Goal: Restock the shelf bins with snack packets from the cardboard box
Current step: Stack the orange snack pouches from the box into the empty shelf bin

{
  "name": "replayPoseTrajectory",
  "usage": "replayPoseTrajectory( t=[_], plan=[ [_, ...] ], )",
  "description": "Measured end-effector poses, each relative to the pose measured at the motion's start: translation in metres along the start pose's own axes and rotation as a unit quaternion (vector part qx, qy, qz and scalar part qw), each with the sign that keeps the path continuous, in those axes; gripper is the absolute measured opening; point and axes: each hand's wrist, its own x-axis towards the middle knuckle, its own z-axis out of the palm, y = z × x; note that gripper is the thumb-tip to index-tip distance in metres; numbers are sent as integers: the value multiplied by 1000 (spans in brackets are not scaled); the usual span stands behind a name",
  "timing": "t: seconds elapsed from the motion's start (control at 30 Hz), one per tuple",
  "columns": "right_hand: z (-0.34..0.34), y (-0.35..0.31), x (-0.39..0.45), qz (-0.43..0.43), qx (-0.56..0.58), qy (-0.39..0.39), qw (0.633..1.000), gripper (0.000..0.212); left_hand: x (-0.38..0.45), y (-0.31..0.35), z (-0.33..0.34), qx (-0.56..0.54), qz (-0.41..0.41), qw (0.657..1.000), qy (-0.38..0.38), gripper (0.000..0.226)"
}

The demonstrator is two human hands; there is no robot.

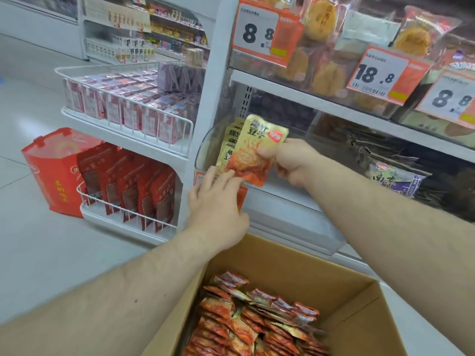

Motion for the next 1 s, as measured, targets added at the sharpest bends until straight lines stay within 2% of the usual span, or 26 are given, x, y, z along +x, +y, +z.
replayPoseTrajectory(
  t=[0.17,0.23,0.33,0.43,0.57,0.73,0.77,0.83,0.87,0.93,1.0],
  plan=[
    [36,24,27,78,-111,-82,987,21,0,0,3,-1,-5,1000,2,67],
    [46,31,34,100,-104,-87,986,14,-1,0,4,-2,-2,1000,4,67],
    [53,35,38,114,-105,-75,985,21,-1,0,5,-3,-5,1000,3,69],
    [57,35,38,100,-116,-65,986,30,-1,-1,6,-8,-2,1000,3,69],
    [58,27,33,81,-182,-70,977,23,-2,-2,6,-4,0,1000,2,69],
    [60,25,31,110,-224,-112,962,28,-2,-3,5,2,3,1000,-4,69],
    [60,25,29,114,-228,-121,959,26,-2,-3,5,2,3,1000,-3,68],
    [57,24,26,107,-237,-144,955,6,-2,-1,5,-2,1,1000,1,67],
    [56,23,23,105,-236,-150,954,9,-2,-1,5,-3,0,1000,2,67],
    [53,21,16,103,-224,-141,959,16,-1,-1,6,-1,-1,1000,1,68],
    [48,18,11,96,-226,-98,964,21,-1,-1,6,-2,3,1000,4,70]
  ],
)
